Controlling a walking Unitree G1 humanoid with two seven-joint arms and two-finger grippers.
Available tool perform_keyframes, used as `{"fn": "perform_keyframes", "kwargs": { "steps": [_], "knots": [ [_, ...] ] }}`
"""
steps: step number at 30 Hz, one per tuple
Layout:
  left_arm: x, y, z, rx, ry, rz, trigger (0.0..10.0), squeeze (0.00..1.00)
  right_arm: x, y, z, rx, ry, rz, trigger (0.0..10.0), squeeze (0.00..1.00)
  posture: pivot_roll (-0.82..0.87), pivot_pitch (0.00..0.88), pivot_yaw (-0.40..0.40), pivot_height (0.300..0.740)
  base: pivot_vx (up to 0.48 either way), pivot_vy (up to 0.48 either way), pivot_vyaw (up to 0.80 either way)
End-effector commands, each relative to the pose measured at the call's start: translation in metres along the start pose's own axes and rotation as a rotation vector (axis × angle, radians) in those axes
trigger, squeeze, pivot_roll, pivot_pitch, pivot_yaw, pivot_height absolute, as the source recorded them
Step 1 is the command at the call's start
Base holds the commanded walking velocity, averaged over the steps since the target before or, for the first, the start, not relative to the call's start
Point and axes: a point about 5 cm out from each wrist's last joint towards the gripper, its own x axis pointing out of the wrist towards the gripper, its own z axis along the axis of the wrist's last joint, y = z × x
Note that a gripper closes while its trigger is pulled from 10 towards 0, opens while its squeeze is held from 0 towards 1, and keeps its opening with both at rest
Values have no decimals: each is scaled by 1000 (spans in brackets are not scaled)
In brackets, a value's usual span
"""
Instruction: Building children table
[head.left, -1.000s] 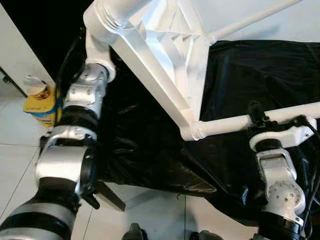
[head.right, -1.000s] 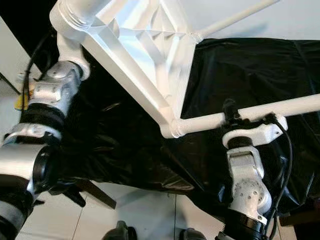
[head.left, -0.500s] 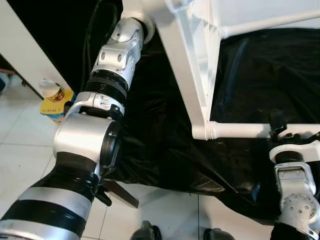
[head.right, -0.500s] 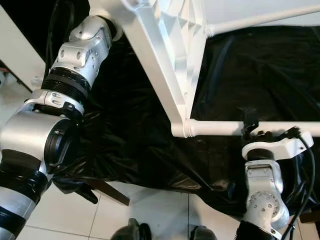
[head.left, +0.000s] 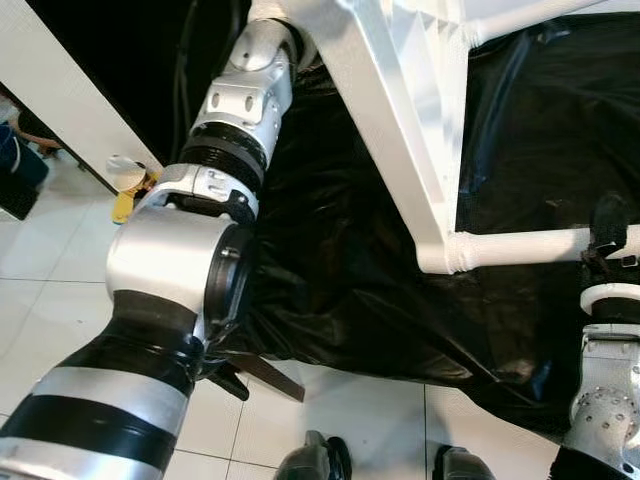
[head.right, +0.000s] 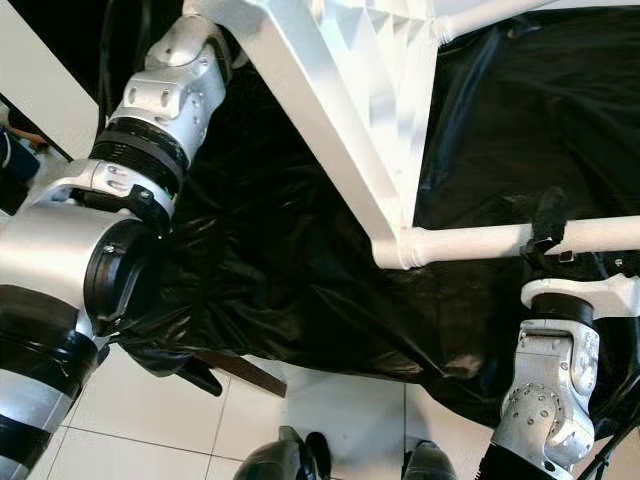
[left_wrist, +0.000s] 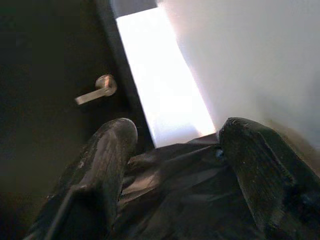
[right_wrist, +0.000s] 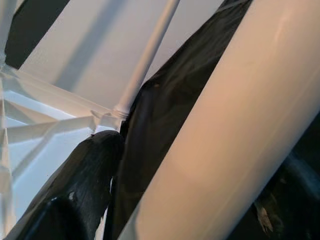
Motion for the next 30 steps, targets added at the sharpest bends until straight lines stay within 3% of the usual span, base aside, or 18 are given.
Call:
{"fn": "perform_keyframes", "kwargs": {
  "steps": [1, 5, 8, 11, 14, 19, 30],
  "knots": [
    [2, -9, 4, 26, -9, -64, 10000, 0, -176, -71, -42, 16, 409, -528, 10000, 0, -152, 164, 210, 740, 0, 0, 0],
    [3, -11, 4, 28, -10, -67, 10000, 0, -175, -69, -45, 48, 434, -492, 10000, 0, -150, 164, 209, 740, 0, 0, 0],
    [3, -11, 6, 29, -16, -69, 10000, 0, -174, -60, -51, 141, 500, -392, 10000, 0, -139, 164, 206, 740, 0, 0, 0],
    [4, -10, 7, 31, -18, -70, 10000, 0, -173, -57, -53, 170, 525, -354, 10000, 0, -139, 164, 205, 740, 0, 0, 0],
    [3, -9, 7, 45, -20, -69, 10000, 0, -183, -47, -60, 230, 614, -261, 10000, 0, -132, 167, 198, 740, 0, 0, 0],
    [4, -9, 8, 55, -25, -68, 10000, 0, -197, -43, -64, 250, 682, -215, 10000, 0, -137, 174, 198, 740, 0, 0, 0],
    [4, -12, 9, 58, -34, -77, 10000, 0, -206, -46, -70, 259, 748, -208, 10000, 0, -137, 180, 195, 740, 0, 0, 0]
  ]
}}
